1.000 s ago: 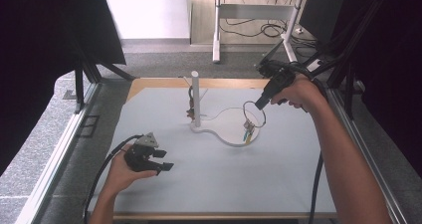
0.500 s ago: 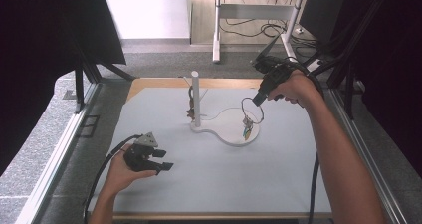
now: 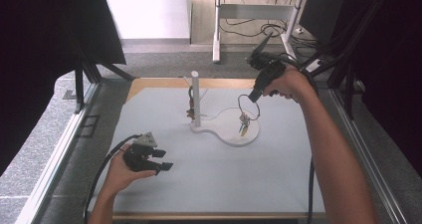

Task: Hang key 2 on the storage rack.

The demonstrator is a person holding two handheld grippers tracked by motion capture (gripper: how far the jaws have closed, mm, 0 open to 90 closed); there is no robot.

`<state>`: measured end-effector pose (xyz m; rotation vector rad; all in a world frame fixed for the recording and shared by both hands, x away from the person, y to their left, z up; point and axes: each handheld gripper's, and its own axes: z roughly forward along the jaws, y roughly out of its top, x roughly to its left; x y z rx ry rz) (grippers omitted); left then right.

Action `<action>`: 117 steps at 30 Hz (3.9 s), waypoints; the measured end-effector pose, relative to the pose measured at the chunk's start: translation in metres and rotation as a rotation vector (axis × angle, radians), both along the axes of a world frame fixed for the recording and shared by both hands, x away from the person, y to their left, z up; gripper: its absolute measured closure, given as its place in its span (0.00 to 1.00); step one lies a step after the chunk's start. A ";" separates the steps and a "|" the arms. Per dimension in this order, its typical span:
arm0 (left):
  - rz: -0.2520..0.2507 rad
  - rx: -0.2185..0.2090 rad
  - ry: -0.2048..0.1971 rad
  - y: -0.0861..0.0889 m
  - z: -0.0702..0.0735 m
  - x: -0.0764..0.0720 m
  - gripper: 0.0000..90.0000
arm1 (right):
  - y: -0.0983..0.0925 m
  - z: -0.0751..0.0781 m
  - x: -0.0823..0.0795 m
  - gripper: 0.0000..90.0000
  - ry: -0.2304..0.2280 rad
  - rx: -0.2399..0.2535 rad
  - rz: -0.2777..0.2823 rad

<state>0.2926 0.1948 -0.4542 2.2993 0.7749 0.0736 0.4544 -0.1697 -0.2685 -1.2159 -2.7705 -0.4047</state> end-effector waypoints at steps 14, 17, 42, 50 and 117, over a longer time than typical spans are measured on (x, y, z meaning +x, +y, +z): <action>0.021 -0.019 0.017 0.008 -0.004 0.001 0.48 | 0.015 -0.010 0.017 0.98 -0.003 -0.008 -0.001; 0.023 -0.018 0.021 0.008 -0.005 0.002 0.48 | 0.019 -0.009 0.022 0.98 -0.011 -0.016 -0.002; 0.052 -0.040 0.030 0.018 -0.006 0.001 0.48 | 0.055 -0.012 0.051 0.98 -0.036 -0.009 0.023; 0.043 -0.034 0.032 0.018 -0.007 0.000 0.48 | 0.067 -0.020 0.061 0.98 -0.026 -0.015 0.041; 0.073 -0.008 0.033 0.016 -0.007 -0.019 0.48 | 0.085 -0.034 0.022 0.67 -0.105 0.080 0.112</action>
